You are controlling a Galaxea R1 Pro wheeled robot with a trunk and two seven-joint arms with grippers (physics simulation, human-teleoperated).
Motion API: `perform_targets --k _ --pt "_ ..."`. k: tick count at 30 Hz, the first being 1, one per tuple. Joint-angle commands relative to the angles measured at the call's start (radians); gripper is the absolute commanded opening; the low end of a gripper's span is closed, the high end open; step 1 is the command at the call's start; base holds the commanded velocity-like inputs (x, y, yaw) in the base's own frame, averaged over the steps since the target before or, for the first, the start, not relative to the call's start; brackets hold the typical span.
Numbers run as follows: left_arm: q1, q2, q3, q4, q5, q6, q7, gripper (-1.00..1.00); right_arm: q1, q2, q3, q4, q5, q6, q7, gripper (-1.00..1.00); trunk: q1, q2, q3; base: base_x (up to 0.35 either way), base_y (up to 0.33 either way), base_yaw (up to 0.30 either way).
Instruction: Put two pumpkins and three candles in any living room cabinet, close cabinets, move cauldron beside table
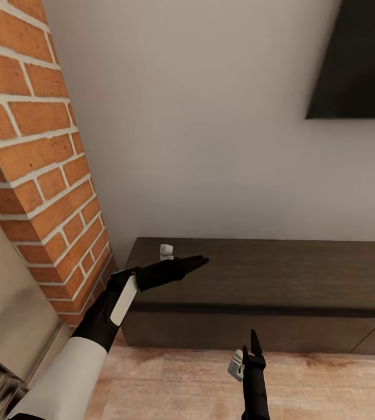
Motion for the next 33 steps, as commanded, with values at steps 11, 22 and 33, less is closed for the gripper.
perform_targets --k 11,22,33 --pt "0.0 0.0 0.0 0.0 0.0 -0.001 0.0 1.0 -0.104 -0.005 -0.001 0.012 -0.003 0.0 0.049 1.0 0.0 0.0 0.0 0.072 0.0 0.0" --pt "0.0 0.0 -0.001 0.0 0.0 -0.001 0.0 1.0 -0.119 0.002 -0.001 0.009 -0.003 0.0 0.09 1.0 0.0 0.0 0.0 0.001 0.0 0.0" --pt "0.006 0.005 0.005 0.006 0.006 -0.007 -0.005 1.0 -0.127 -0.002 0.002 0.005 -0.005 0.003 0.089 1.0 0.0 0.0 0.0 0.0 0.0 0.0"
